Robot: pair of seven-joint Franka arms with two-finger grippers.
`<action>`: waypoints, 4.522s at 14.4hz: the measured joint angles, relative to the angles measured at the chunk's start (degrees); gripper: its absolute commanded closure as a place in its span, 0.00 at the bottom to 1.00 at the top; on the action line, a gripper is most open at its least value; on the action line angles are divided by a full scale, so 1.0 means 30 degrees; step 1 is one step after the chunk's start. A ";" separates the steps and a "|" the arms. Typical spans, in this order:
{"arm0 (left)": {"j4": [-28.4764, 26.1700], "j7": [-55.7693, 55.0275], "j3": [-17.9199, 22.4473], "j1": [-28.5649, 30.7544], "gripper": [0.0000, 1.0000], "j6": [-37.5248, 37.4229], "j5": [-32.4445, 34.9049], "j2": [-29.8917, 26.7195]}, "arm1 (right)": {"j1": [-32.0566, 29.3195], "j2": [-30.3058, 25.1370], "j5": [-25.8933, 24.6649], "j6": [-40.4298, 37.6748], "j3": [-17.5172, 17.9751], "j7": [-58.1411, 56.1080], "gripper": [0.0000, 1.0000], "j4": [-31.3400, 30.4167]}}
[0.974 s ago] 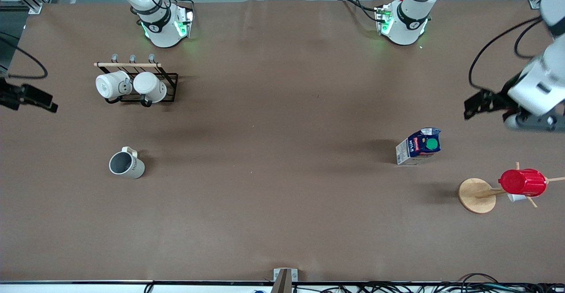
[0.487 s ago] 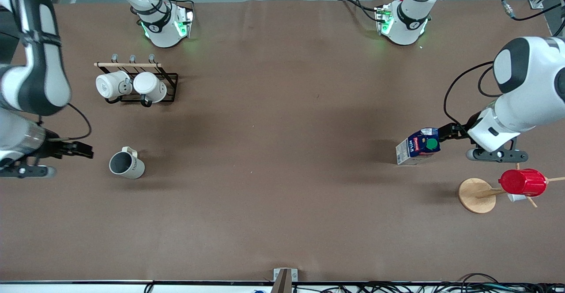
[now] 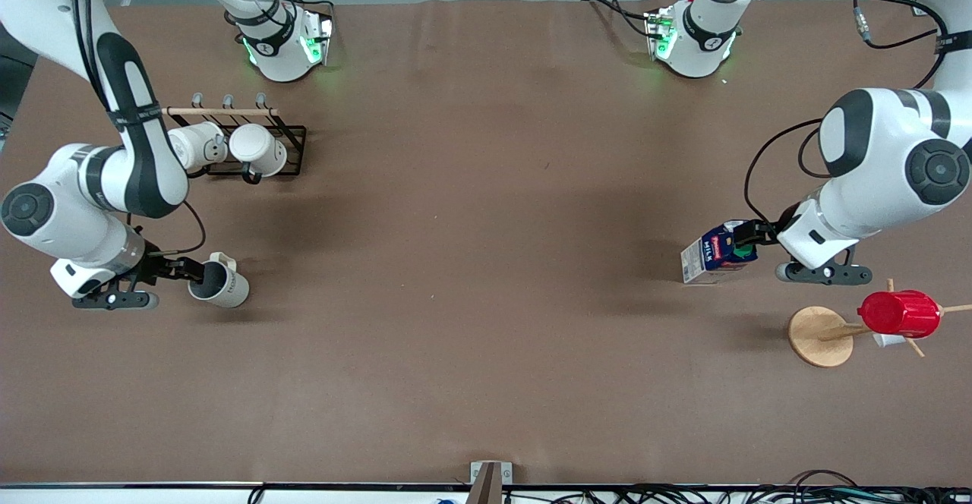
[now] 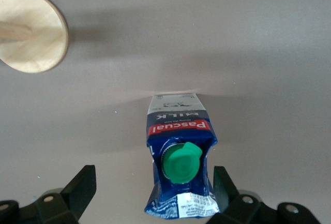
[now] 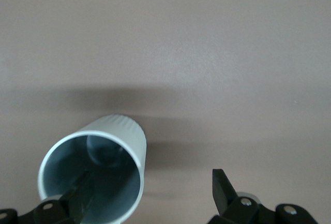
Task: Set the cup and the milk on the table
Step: 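Grasp the white mug with the right gripper while the left gripper grasps the milk, then carry the mug and milk carton toward each other at the table center, then release the mug with the right gripper and withdraw it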
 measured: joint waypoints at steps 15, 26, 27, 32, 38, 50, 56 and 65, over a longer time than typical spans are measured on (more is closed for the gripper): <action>-0.0506 -0.0507 -0.0345 -0.0065 0.41 0.0339 -0.0308 0.0617 | 0.0318 0.0111 0.0069 -0.1566 0.0511 0.0755 1.00 0.0559; 0.0479 -0.0512 -0.0568 -0.0187 0.65 -0.0133 -0.0310 0.0620 | 0.4294 0.1248 -0.2539 -0.7709 0.8113 1.0471 1.00 0.7931; 0.0949 -0.0512 -0.0653 -0.0187 0.65 -0.0631 -0.0310 0.0602 | 0.5194 0.2274 -0.3017 -0.7548 0.8120 1.1796 1.00 0.8786; 0.2336 -0.3423 -0.2636 -0.0256 0.65 -0.1786 -0.0312 0.0573 | 0.7399 0.5366 -0.3814 -0.5672 0.8095 1.5679 1.00 1.0913; 0.3174 -0.8754 -0.3920 -0.2347 0.65 -0.1783 -0.0316 0.1453 | 0.8729 0.6567 -0.5362 -0.4883 0.8096 1.7446 0.97 1.1072; 0.9352 -1.5630 -0.3923 -0.6334 0.65 -0.1728 -0.0316 0.6981 | 0.9371 0.7291 -0.6283 -0.4855 0.8080 1.9170 0.00 1.1177; 0.9725 -1.5867 -0.3907 -0.7358 0.65 -0.1444 -0.0316 0.7745 | 0.7715 0.5118 -0.6284 -0.7074 0.8541 1.9261 0.00 1.2177; 1.0172 -1.5866 -0.3817 -0.8487 0.60 -0.1130 -0.0180 0.8317 | 0.0901 -0.2296 -0.3803 -1.2896 0.7601 1.6182 0.00 1.1545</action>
